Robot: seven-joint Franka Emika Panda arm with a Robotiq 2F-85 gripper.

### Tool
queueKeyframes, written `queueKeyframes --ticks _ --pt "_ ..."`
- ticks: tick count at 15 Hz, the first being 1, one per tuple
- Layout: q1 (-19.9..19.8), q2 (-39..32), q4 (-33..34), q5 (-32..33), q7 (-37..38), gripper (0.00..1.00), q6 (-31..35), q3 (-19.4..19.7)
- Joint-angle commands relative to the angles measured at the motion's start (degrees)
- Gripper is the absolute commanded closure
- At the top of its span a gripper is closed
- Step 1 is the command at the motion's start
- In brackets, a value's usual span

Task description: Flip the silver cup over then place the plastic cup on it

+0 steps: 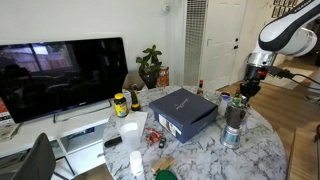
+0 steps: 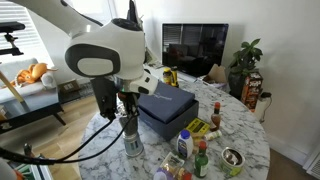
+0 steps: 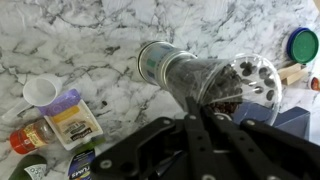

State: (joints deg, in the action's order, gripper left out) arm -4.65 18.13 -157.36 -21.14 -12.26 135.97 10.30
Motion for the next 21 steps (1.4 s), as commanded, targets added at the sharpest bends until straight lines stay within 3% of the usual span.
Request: queueKeyframes --ticks 1,16,17,18,21 --pt "0.8 -1.8 0.0 -1.1 -3.6 0.98 0.5 1.5" --pt "0.6 -0.9 -0.6 3.6 -6.1 0.98 -2.0 0.7" --pt "0.4 -0.8 -0.7 4.2 -5.6 0.68 -2.0 0.6" --pt "0.5 -0.6 -0.5 4.4 -5.9 0.68 -2.3 0.7" --pt "0.3 -0.5 0.0 5.7 -5.9 0.47 -2.6 0.6"
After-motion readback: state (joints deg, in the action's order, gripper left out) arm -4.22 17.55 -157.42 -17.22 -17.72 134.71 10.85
